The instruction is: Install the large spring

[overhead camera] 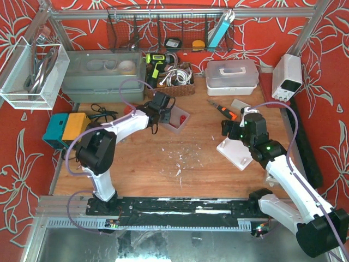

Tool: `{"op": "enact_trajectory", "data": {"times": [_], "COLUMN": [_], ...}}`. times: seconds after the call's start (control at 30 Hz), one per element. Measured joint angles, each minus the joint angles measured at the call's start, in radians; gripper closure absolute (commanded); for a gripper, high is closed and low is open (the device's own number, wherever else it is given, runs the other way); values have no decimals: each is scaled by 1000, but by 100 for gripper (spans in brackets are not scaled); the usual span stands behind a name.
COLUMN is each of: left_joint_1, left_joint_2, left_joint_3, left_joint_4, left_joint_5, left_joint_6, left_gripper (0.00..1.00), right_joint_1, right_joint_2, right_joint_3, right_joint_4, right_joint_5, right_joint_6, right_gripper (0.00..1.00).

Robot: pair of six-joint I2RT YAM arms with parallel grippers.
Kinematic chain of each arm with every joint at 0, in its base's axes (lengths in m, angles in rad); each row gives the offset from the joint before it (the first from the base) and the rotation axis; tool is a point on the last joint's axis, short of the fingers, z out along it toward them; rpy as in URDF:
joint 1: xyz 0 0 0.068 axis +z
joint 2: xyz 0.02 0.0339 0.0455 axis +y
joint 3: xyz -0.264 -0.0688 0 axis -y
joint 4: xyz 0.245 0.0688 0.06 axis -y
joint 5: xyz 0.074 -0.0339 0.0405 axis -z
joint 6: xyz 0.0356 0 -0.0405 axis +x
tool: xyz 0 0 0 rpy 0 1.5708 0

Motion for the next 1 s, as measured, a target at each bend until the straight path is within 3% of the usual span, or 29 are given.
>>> {"op": "enact_trajectory", "data": {"times": [0.37, 1.0], "left_joint_1": [13, 14], "left_joint_2": [80, 143], "left_joint_3": [76, 126], "left_joint_4": [-87, -44], "left_joint_5": [0, 125], "left_joint_6": [-5, -20], "left_gripper": [50, 55], "right_joint_1": [0, 0], "right_joint_2": [0, 7], "right_joint_3": [-1, -6], "right_joint_4": [3, 11], "right_joint_5": [0, 4], "right_joint_6": [0, -1], "right_gripper": [3, 3]}}
